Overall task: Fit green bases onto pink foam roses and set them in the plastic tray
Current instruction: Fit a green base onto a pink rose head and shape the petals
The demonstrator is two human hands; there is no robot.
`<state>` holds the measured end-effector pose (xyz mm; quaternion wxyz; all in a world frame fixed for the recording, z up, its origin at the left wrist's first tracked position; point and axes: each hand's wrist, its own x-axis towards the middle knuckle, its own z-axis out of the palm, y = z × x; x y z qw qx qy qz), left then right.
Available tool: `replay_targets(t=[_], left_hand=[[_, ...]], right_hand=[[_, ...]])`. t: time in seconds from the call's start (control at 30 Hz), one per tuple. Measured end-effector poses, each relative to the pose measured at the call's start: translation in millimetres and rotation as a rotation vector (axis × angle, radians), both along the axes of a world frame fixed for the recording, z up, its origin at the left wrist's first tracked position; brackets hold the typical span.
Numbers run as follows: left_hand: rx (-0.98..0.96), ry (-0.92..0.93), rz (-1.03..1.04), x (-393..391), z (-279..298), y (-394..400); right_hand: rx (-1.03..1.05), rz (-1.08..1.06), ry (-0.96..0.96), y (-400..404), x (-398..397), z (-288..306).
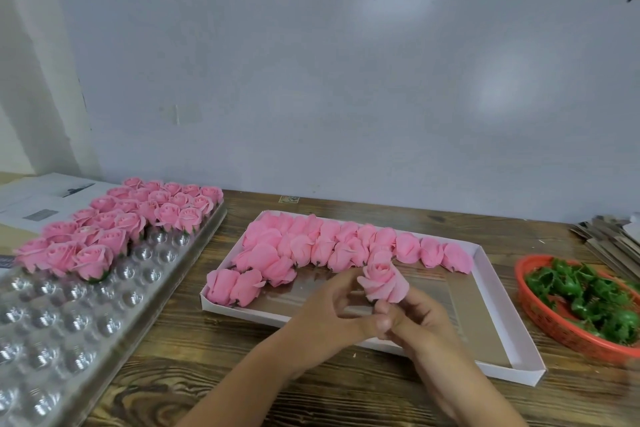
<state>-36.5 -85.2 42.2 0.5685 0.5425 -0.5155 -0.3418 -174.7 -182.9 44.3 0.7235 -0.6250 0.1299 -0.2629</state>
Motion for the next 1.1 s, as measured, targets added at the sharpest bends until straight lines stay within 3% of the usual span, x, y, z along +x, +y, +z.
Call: replay_targets(t=[0.33,0.67,0.87,1.1], left_hand=[[-0.014,0.005,0.153,3.2,1.8,-0.1],[0.055,0.074,0.224,2.0,-3.0,-2.0],[-0.027,0.054,0.264,4.7,-1.6,-0.9],[-0.055,0.067,0.248,11.4,2.8,3.4]], right_hand=[[-0.226,-0.192,0.024,-0.9,7.0,-6.9],[-0.266,-0.248,0.007,-0.9,8.8,-10.0],[-0.310,-0.241,0.016,-0.8,9.1,-9.9],[-0.206,-0.256,0.053,-0.6,11.5,-14.3]])
